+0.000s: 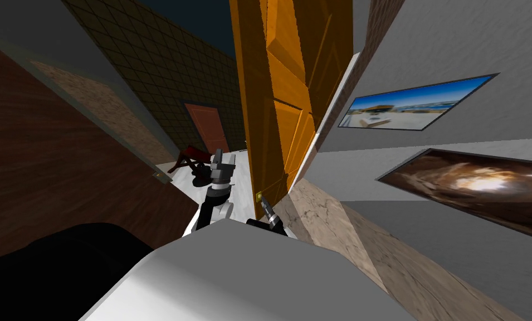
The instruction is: Push the door open
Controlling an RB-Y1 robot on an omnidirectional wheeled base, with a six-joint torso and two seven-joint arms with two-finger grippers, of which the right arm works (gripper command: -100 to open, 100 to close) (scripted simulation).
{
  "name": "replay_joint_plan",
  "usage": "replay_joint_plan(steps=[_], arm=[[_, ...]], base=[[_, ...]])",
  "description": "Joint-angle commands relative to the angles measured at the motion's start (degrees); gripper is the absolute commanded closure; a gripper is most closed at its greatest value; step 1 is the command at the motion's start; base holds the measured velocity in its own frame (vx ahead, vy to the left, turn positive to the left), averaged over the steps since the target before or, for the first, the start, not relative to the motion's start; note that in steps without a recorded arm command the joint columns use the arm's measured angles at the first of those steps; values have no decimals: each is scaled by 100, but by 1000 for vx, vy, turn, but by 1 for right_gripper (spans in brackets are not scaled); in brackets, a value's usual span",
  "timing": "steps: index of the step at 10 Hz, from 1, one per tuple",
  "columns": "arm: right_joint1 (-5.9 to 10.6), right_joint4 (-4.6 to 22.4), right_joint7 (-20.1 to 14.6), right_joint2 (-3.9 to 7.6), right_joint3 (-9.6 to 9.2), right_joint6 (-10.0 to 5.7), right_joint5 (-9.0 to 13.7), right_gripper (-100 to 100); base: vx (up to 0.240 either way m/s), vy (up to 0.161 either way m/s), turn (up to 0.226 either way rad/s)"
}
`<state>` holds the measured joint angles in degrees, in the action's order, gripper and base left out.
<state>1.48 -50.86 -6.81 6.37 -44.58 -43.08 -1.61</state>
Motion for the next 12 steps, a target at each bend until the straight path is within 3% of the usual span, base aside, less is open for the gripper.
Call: replay_joint_plan(steps=[1, 3, 4, 9, 10, 12], arm=[[12, 56, 16, -38, 34, -6, 2, -100], [11, 57, 20, -45, 38, -1, 2, -100], [11, 57, 20, -45, 38, -1, 2, 100], [11, 57, 20, -45, 38, -1, 2, 100], [-6, 53, 62, -51, 143, 20, 31, -100], [-20, 50, 96, -61, 226, 37, 55, -100]], base=[[124, 137, 30], [110, 92, 36], [-12, -7, -15], [-15, -12, 1], [-137, -35, -139], [-211, -49, -105]])
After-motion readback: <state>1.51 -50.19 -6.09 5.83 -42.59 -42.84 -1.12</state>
